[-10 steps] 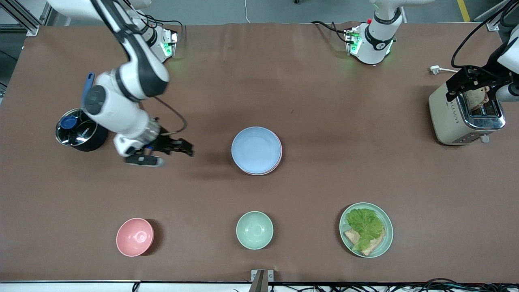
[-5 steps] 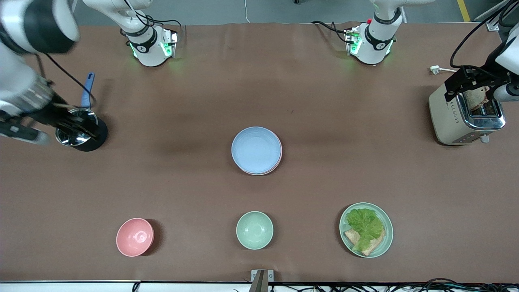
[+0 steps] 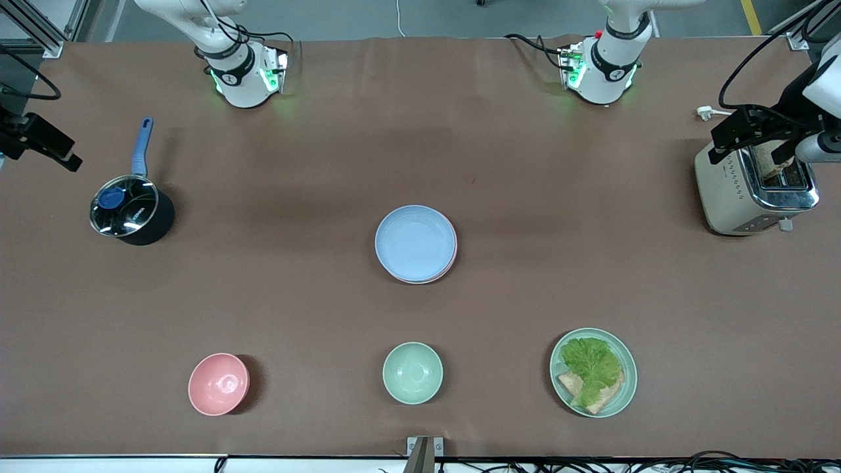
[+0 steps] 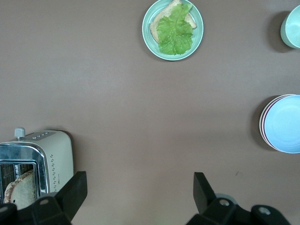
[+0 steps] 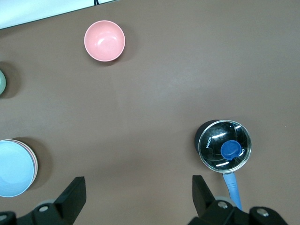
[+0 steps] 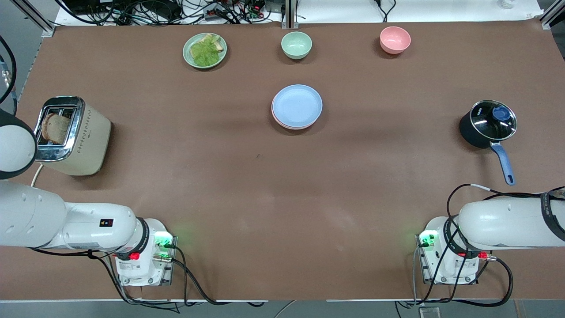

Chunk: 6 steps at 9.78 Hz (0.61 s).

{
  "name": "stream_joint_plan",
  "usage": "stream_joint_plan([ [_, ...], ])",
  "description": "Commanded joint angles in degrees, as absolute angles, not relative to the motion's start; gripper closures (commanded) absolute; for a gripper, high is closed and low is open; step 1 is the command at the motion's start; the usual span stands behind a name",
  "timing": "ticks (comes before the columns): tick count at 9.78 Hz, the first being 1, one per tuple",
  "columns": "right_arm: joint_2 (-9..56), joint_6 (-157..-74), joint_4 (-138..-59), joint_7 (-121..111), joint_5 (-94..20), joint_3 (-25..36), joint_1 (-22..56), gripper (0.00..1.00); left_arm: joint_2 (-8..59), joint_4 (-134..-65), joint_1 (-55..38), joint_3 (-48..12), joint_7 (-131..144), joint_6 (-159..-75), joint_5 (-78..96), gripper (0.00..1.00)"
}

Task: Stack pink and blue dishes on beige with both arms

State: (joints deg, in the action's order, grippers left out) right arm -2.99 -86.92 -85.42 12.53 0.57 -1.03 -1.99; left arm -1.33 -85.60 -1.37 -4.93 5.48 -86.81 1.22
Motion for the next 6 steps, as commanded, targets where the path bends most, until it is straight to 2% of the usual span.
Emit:
stream_joint_plan([
  [1, -1.9, -85.6, -83.5, 11.7, 0.4, -0.8, -3.0, 0.00, -0.7, -86.2, -1.6, -4.5, 5.2, -87.3, 1.3, 0.00],
  [6, -1.3, -85.3, -83.8, 11.9, 0.3, 4.1, 0.2, 0.00, -0.8, -86.2, -1.5, -4.3, 5.2, -83.2, 1.2, 0.00],
])
